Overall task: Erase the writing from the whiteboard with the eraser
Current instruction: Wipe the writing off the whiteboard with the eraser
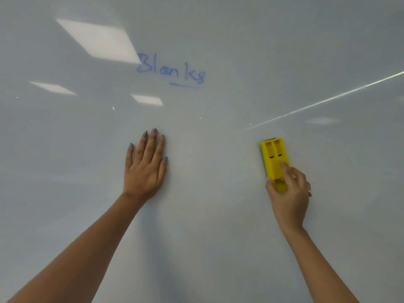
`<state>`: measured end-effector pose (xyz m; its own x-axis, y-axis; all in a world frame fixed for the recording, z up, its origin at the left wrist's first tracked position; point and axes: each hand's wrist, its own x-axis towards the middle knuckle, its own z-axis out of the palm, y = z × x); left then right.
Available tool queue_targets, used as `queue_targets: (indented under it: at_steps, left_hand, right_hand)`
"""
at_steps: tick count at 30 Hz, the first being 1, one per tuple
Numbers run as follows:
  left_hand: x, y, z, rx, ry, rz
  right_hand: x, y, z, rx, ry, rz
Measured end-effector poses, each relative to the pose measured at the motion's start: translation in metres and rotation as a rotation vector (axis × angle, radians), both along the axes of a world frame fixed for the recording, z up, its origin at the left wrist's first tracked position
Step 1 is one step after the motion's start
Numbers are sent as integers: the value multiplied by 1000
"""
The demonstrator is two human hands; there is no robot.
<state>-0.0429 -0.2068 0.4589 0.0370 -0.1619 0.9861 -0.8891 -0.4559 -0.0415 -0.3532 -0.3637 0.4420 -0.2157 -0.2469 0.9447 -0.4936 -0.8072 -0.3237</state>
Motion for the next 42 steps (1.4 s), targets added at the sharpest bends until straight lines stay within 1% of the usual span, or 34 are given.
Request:
queue_targets:
  at_steps: [2,4,8,11,14,17,22,25,28,32,36,39,42]
  left_hand:
    - [-1,0,0,-9,-4,-5]
    - [0,0,1,-16,-14,-9]
    - [1,1,1,-19,-22,-18]
    - [0,1,1,-17,-26,-21]
    - [0,3,2,-20,-30,-25]
    - [2,4,2,-19,-31,-20]
    - [1,6,4,-23,-39,-20]
    - [1,10,6,-14,-52,-40]
    - [9,22,23,13,-85,-47]
    - [36,44,65,-55,0,-56]
    - [78,64,97,-122,61,-27]
    - [99,68,106,-123,63,-25]
    - [104,65,105,-124,47,-41]
  right_hand:
    - [11,5,25,19,-60,19]
    - [28,13,50,10,-78,34]
    - [73,38,83,-77,-7,76]
    - [103,58,86,-190,124,94]
    - [124,73,73,-316,251,88]
    - [130,75,55,-338,294,67]
    - [121,62,42,-335,192,-3]
    - [119,55,49,-259,74,-18]
    - [122,53,69,-179,-46,15]
    - [126,55,105,-125,-173,32]
    - [131,56,148,-63,-272,-13]
    - [147,65,179,-29,-294,-42]
    - [176,85,197,-91,-194,-45]
